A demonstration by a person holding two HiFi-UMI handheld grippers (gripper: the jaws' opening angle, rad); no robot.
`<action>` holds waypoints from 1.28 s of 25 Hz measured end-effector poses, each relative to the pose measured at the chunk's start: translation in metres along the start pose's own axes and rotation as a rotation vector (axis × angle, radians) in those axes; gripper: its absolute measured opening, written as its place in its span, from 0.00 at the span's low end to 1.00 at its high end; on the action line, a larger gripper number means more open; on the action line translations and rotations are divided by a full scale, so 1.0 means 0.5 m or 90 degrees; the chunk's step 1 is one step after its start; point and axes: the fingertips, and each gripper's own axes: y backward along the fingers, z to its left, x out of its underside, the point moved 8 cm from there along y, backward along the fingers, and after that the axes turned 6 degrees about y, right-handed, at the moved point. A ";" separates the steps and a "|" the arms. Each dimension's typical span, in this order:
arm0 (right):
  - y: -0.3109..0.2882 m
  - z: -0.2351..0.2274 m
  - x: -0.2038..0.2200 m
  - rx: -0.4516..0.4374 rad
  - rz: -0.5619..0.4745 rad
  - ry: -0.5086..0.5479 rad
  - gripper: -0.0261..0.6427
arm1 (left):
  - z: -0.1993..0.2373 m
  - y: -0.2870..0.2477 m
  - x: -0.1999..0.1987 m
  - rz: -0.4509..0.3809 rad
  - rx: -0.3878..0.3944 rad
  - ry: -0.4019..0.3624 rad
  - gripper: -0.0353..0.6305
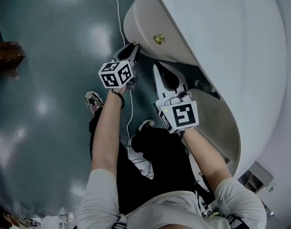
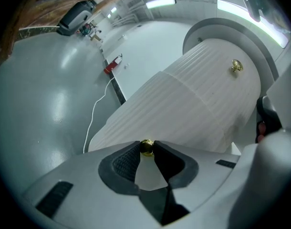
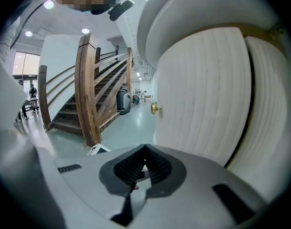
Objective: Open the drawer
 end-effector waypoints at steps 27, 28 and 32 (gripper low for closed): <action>0.065 0.113 -0.113 -0.043 -0.052 0.037 0.06 | 0.019 0.122 -0.005 0.027 -0.098 -0.025 0.18; 0.070 0.121 -0.115 -0.047 -0.052 0.035 0.06 | 0.021 0.130 -0.004 0.025 -0.100 -0.021 0.18; 0.093 0.148 -0.115 -0.068 -0.045 0.049 0.06 | 0.031 0.160 0.000 0.016 -0.112 -0.015 0.18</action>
